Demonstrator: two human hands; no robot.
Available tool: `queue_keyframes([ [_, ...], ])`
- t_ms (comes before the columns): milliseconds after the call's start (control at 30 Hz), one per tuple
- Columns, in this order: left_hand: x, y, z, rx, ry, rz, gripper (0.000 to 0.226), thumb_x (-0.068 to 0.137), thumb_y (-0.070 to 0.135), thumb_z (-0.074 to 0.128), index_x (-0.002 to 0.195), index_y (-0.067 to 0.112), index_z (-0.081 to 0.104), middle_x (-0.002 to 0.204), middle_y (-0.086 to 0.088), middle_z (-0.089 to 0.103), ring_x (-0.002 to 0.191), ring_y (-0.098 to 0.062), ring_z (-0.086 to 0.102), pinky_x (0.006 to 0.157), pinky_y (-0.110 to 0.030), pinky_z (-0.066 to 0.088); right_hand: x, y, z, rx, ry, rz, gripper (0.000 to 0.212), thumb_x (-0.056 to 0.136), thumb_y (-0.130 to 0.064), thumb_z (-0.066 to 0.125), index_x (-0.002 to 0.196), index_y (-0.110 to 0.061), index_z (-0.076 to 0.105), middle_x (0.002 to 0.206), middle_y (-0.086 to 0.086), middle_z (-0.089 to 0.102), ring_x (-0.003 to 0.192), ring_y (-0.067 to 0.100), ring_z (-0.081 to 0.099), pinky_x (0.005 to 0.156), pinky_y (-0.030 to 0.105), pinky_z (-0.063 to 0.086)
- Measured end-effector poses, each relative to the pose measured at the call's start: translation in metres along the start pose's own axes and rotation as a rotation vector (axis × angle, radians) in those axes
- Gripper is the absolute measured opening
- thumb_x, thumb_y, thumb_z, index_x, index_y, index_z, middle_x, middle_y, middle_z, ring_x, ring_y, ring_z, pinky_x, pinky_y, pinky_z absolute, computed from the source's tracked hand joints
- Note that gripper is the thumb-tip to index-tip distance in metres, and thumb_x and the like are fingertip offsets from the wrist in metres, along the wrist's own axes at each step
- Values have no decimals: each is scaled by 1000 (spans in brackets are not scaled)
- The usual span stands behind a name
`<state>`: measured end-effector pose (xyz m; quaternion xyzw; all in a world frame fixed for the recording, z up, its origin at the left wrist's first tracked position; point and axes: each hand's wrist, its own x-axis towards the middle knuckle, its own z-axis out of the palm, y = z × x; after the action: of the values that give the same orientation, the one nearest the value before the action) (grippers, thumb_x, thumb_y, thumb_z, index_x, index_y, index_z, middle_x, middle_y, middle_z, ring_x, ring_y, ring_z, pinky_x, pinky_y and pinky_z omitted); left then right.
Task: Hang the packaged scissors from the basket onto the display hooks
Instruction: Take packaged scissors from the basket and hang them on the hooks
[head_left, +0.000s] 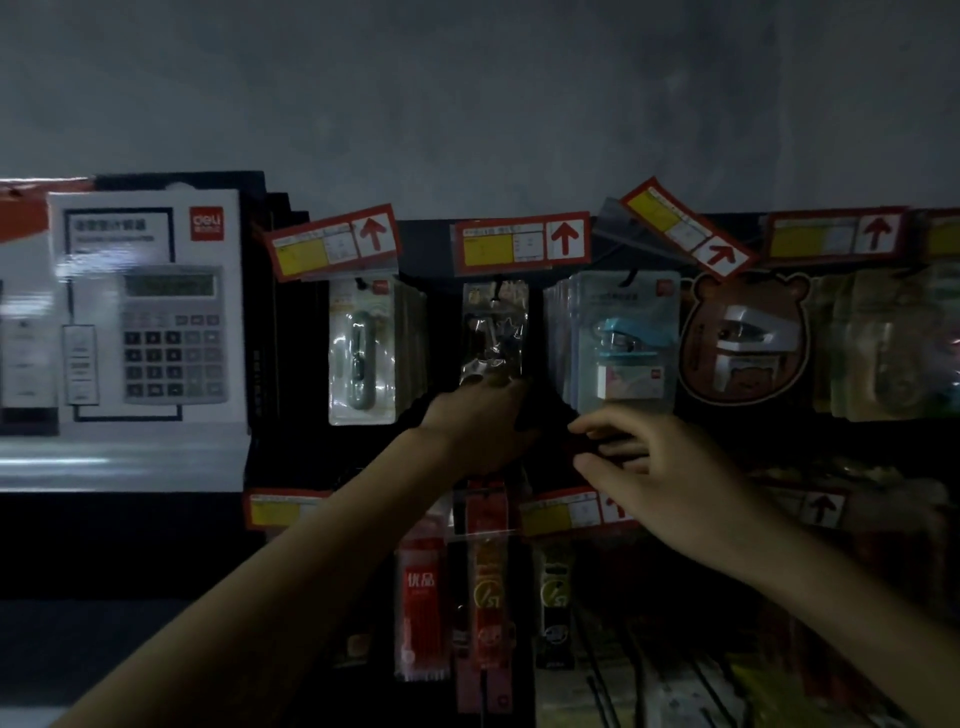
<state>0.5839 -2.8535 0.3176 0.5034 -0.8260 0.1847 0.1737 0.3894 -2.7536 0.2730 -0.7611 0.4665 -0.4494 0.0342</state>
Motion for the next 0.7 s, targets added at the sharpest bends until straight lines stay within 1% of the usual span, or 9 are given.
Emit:
queue_keyframes([
  [100,-36,6,-6,23,137,-4,66,97,60,50,154,35,30,160,3,32,140,-26,42,96,-52,50,-8,-4,5,-12,41,-33,34,93,-45,66,127,-38,64,124,-24,61,118,-2,57,99,29,51],
  [233,-90,13,-18,11,278,6,63,96,64,46,150,38,28,149,6,44,133,-20,47,99,-43,50,-19,-15,15,-37,127,-99,45,89,-55,64,131,-38,60,128,-26,58,118,-4,55,99,28,51],
  [367,-144,13,-18,37,341,-12,71,90,69,34,153,37,26,155,8,37,139,-18,42,108,-43,45,-41,-35,29,-100,161,-170,53,91,-53,63,140,-37,52,134,-26,49,122,-7,48,97,10,41],
  [400,-157,11,-16,41,349,-20,73,90,69,35,154,36,26,156,7,35,141,-18,40,109,-44,44,-47,-39,34,-126,152,-179,58,91,-55,62,144,-36,49,140,-25,44,127,-5,45,100,10,38],
  [433,-169,8,-14,42,357,-29,73,91,68,38,155,36,26,157,6,34,142,-19,40,110,-44,44,-54,-42,39,-160,143,-186,63,91,-57,60,147,-36,44,147,-24,38,134,-2,41,107,15,36],
  [500,-195,2,-10,26,389,-36,71,93,64,46,155,35,29,158,5,35,142,-19,40,109,-45,45,-67,-50,50,-218,122,-176,72,89,-66,54,153,-39,34,158,-22,23,147,5,28,117,33,35],
  [567,-221,-4,-7,-12,421,-55,67,94,62,49,154,36,32,157,4,37,141,-20,42,106,-44,48,-81,-58,60,-233,102,-142,79,85,-75,46,155,-42,26,163,-19,13,152,10,20,119,43,33],
  [633,-250,-9,-1,-45,430,-81,66,94,61,49,153,35,36,154,5,39,136,-20,46,101,-41,49,-96,-66,73,-238,93,-119,82,85,-78,42,156,-42,24,165,-17,12,152,12,19,118,45,35],
  [700,-280,-15,11,-44,417,-105,67,93,59,50,153,32,38,151,5,42,129,-20,51,94,-39,51,-115,-70,89,-234,87,-113,79,87,-75,45,156,-42,24,165,-16,13,151,12,22,117,43,37],
])
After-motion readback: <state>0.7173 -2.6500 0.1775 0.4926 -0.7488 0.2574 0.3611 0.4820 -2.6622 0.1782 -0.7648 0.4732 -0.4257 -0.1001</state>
